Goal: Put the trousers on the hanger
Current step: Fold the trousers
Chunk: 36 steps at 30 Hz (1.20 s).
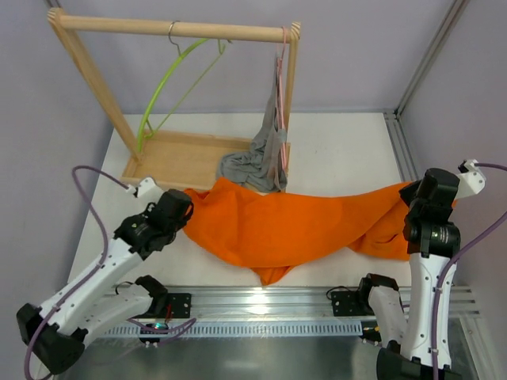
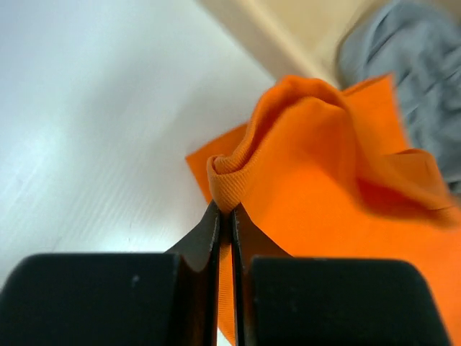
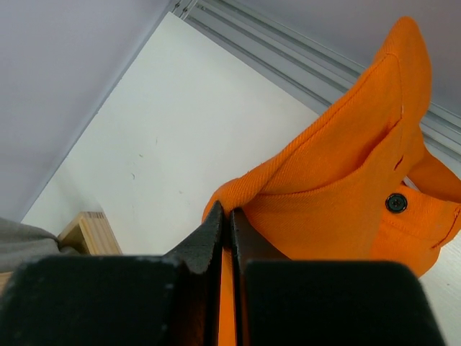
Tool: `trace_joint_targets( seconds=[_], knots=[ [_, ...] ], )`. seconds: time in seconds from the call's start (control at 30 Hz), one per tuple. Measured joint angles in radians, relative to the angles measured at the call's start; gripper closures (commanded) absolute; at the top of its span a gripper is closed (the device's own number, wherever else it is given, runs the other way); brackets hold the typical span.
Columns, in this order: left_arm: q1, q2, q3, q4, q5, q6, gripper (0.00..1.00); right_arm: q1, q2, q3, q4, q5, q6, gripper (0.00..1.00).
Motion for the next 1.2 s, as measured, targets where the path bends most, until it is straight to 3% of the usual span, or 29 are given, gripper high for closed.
trace_joint_targets(
  seconds=[0.17,0.3,0.47,0.73,1.0,1.2],
  knots=[
    [0.007,-0.105,0.263,-0.142,-0.218,0.037,1.0,0.0,-0.021,0.092,-0.09,-0.017,0.002,0.96],
    [0.009,-0.187,0.363,-0.204,-0.343,0.068,1.0,0.0,-0.053,0.198,-0.161,-0.016,0.002,0.96],
    [0.01,-0.284,0.406,-0.237,-0.431,0.109,1.0,0.0,-0.109,0.283,-0.21,-0.02,0.002,0.96],
    [0.01,-0.305,0.468,-0.352,-0.525,0.129,0.99,0.0,-0.124,0.397,-0.339,-0.011,0.001,0.96],
    [0.01,-0.374,0.623,-0.366,-0.633,0.204,1.0,0.0,-0.131,0.617,-0.415,-0.007,0.001,0.96],
    [0.01,-0.369,0.626,-0.357,-0.683,0.256,1.0,0.0,-0.148,0.681,-0.417,0.027,0.002,0.96]
  ],
)
